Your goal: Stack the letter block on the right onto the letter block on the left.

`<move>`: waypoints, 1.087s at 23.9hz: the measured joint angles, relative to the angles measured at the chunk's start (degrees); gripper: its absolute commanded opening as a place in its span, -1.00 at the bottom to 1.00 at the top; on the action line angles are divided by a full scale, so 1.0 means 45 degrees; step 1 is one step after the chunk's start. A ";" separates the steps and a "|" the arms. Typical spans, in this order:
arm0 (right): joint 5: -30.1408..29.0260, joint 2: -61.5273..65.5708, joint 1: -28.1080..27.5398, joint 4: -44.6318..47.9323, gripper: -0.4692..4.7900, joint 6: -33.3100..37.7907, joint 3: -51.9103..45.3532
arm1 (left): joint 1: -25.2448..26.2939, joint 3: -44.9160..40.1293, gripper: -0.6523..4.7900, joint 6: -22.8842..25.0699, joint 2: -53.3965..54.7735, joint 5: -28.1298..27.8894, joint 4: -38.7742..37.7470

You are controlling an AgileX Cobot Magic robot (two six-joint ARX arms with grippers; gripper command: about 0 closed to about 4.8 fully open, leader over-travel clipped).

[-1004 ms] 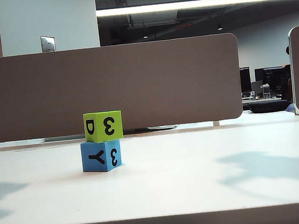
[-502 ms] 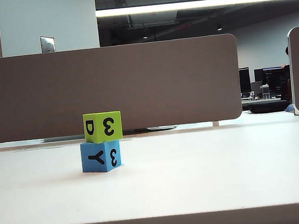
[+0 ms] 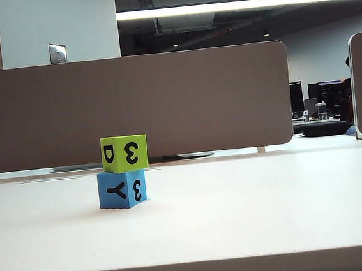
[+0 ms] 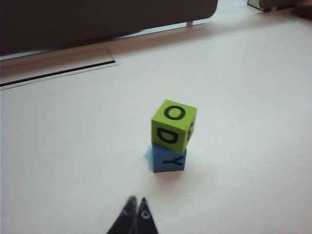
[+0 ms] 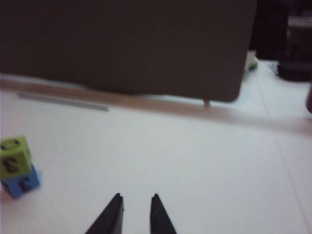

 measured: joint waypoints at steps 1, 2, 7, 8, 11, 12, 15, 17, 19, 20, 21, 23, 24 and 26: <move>-0.0209 -0.0306 0.0000 0.0442 -0.74 0.0005 -0.0359 | -0.0005 -0.0461 -0.78 0.0005 0.0005 0.0189 0.0670; -0.0699 -0.0767 0.0000 0.0952 -0.76 0.0039 -0.1098 | 0.0000 -0.1253 -0.78 0.0005 0.0024 0.0447 0.1957; -0.1938 -0.1098 0.0005 0.0835 -0.83 0.0058 -0.2934 | 0.0000 -0.2812 -0.78 -0.0199 0.0005 0.0593 0.4095; -0.1977 -0.1098 0.0015 0.0831 -0.83 0.0058 -0.3075 | -0.0005 -0.2929 -0.78 -0.0204 -0.0005 0.0593 0.4231; -0.1384 -0.1098 0.0029 0.0695 -0.83 0.0063 -0.3376 | 0.0000 -0.3789 -0.78 -0.0311 -0.0155 0.0578 0.4896; -0.1292 -0.1098 0.0029 0.0690 -0.83 0.0063 -0.3453 | 0.0000 -0.3959 -0.78 -0.0389 -0.0219 0.0563 0.5056; -0.1248 -0.1098 0.0029 0.0690 -0.83 0.0063 -0.3730 | 0.0000 -0.4352 -0.78 -0.0505 -0.0651 0.0539 0.5343; -0.1268 -0.1098 0.0039 0.0758 -0.83 0.0063 -0.3934 | 0.0000 -0.4498 -0.78 -0.0539 -0.1025 0.0539 0.5464; -0.1418 -0.1098 0.0039 0.0816 -0.83 0.0063 -0.4085 | 0.0000 -0.4634 -0.78 -0.0568 -0.1399 0.0539 0.5571; -0.1462 -0.1098 0.0039 0.0908 -0.83 0.0063 -0.4158 | 0.0000 -0.4716 -0.78 -0.0583 -0.1613 0.0539 0.5600; -0.1481 -0.1098 0.0044 0.0996 -0.83 0.0063 -0.4192 | 0.0000 -0.4775 -0.78 -0.0588 -0.1719 0.0539 0.5595; -0.1501 -0.1098 0.0049 0.1389 -0.83 0.0039 -0.4318 | 0.0000 -0.4954 -0.78 -0.0617 -0.2093 0.0544 0.5532; -0.1496 -0.1098 0.0053 0.1506 -0.83 0.0019 -0.4371 | 0.0000 -0.5032 -0.78 -0.0627 -0.2283 0.0544 0.5518; -0.1540 -0.1098 0.0053 0.1870 -0.83 -0.0126 -0.4590 | 0.0000 -0.5158 -0.78 -0.0631 -0.2608 0.0539 0.5532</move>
